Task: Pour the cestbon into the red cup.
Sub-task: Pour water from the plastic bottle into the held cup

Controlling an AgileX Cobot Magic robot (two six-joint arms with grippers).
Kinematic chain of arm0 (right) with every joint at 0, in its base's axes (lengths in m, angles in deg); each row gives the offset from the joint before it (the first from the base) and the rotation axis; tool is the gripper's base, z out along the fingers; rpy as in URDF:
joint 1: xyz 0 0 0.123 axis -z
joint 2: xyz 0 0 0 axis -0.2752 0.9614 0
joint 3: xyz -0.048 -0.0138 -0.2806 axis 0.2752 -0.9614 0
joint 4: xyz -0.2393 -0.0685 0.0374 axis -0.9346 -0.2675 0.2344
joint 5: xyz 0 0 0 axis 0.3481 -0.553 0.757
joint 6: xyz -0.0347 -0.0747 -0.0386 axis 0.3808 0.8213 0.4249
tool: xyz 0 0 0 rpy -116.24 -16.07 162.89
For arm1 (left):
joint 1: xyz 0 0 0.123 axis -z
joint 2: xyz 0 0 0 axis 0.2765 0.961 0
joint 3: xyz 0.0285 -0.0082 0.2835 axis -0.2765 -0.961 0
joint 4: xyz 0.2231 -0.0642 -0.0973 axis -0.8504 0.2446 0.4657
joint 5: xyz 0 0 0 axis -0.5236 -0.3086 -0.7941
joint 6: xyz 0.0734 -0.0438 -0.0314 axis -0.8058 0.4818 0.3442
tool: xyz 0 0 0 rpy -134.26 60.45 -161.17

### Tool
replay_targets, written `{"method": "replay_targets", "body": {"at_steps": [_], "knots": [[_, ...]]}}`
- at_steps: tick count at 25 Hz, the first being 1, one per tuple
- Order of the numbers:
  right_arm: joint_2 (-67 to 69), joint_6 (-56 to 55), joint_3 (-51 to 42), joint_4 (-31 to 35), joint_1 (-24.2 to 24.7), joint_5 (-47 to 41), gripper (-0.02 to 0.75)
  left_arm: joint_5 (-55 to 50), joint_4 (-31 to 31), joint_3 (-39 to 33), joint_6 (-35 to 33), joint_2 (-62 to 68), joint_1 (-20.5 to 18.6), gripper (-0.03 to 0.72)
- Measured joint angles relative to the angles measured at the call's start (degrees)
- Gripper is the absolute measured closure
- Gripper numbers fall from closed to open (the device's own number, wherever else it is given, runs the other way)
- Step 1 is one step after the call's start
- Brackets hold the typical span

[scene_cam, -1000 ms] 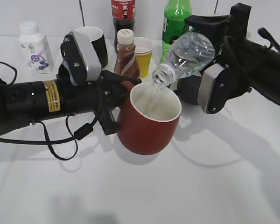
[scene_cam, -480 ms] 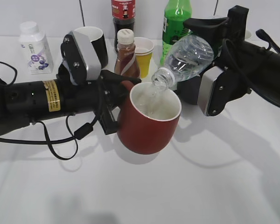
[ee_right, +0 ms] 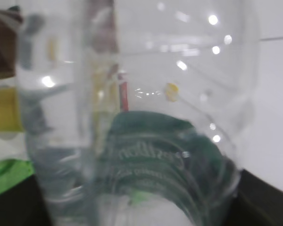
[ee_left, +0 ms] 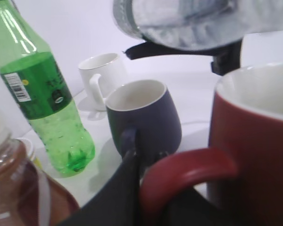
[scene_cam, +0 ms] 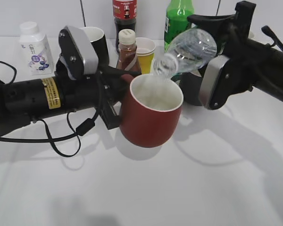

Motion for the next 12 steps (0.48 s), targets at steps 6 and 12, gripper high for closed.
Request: {"method": "replay_targets", "body": {"at_steps": [6, 12], "knots": [[0.00, -7.67, 0.33, 0.07, 0.00, 0.00, 0.267, 0.01, 0.28, 0.00, 0.00, -1.57, -1.12, 0.631], [0.00, -22.71, 0.33, -0.13, 0.00, 1.43, 0.267, 1.54, 2.43, 0.00, 0.00, -1.73, -1.26, 0.631]]}}
